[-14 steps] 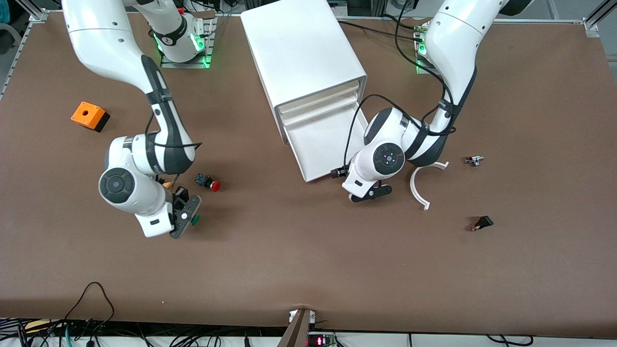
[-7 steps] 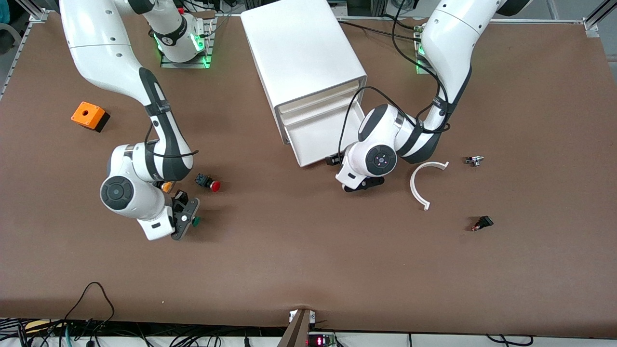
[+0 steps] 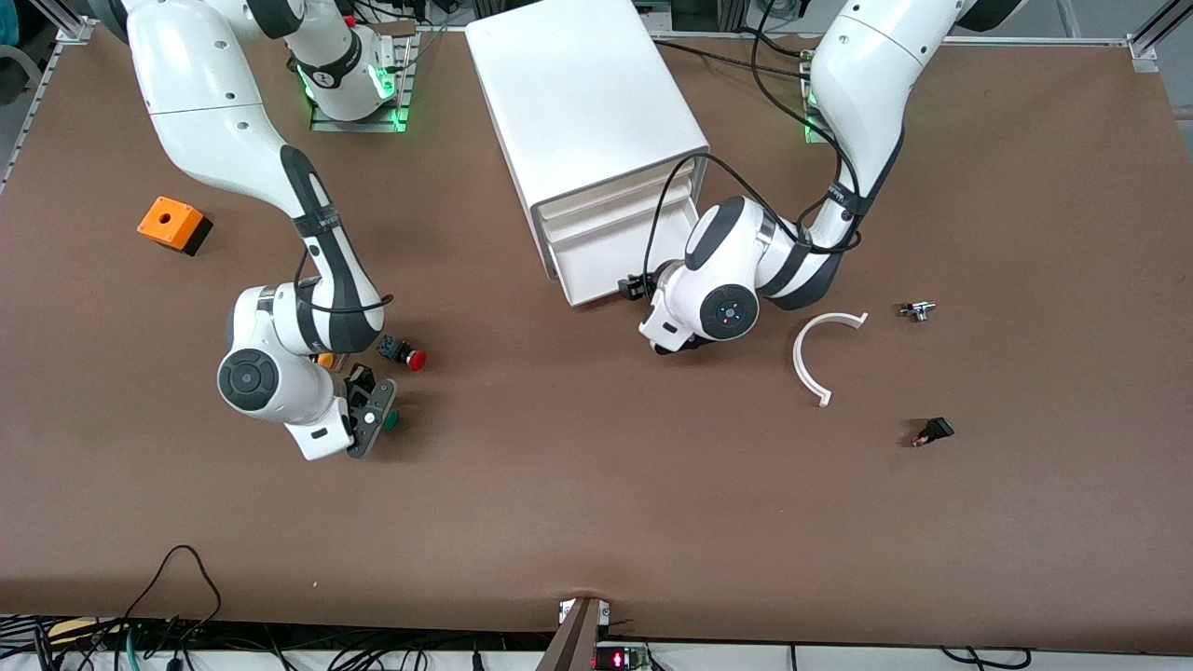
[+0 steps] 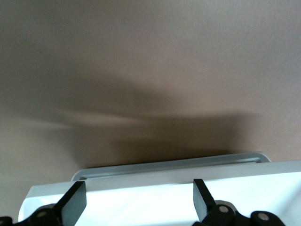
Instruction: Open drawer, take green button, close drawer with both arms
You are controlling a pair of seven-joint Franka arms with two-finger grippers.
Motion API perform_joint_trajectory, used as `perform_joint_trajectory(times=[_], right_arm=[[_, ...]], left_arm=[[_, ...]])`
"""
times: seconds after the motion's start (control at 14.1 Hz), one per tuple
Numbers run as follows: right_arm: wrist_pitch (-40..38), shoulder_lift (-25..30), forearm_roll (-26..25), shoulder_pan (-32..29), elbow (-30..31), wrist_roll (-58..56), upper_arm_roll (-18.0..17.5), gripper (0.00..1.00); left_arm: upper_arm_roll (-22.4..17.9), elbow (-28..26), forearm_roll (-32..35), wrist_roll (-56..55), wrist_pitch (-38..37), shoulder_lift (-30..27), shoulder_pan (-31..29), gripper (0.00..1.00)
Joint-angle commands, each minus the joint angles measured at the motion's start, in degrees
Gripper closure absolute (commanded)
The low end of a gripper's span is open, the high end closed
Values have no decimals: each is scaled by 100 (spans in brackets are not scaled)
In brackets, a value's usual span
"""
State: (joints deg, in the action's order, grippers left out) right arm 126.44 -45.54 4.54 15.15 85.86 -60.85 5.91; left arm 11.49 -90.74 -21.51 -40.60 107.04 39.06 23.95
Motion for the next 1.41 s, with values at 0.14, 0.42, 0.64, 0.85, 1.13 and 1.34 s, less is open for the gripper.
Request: perform_joint_trajectory(times=[0.14,0.42,0.64,0.85,1.13,1.34], right_arm=[[-14,80,415,-197,71,-137,-143,0],[-102,440,433,-197,27,-129,-152,0],[-321,800,451,-162,19,-76,-152,0],[-944,1143,880,-162,-34,-76,-117,0],[-1586,1881,882,-126,-25,361,-117,0],[-1938,2233,847,-118,10,1328,-117,0]], left_arm=[[38,-67,-161,61,-200,5,22,0],[204,-155,-274,61,-219,83,-13,0],[205,-155,-512,70,-219,119,22,0],[336,-234,-512,70,-227,145,-13,0],[345,-286,-521,70,-262,145,22,0],[372,-348,-521,262,-429,137,-13,0]])
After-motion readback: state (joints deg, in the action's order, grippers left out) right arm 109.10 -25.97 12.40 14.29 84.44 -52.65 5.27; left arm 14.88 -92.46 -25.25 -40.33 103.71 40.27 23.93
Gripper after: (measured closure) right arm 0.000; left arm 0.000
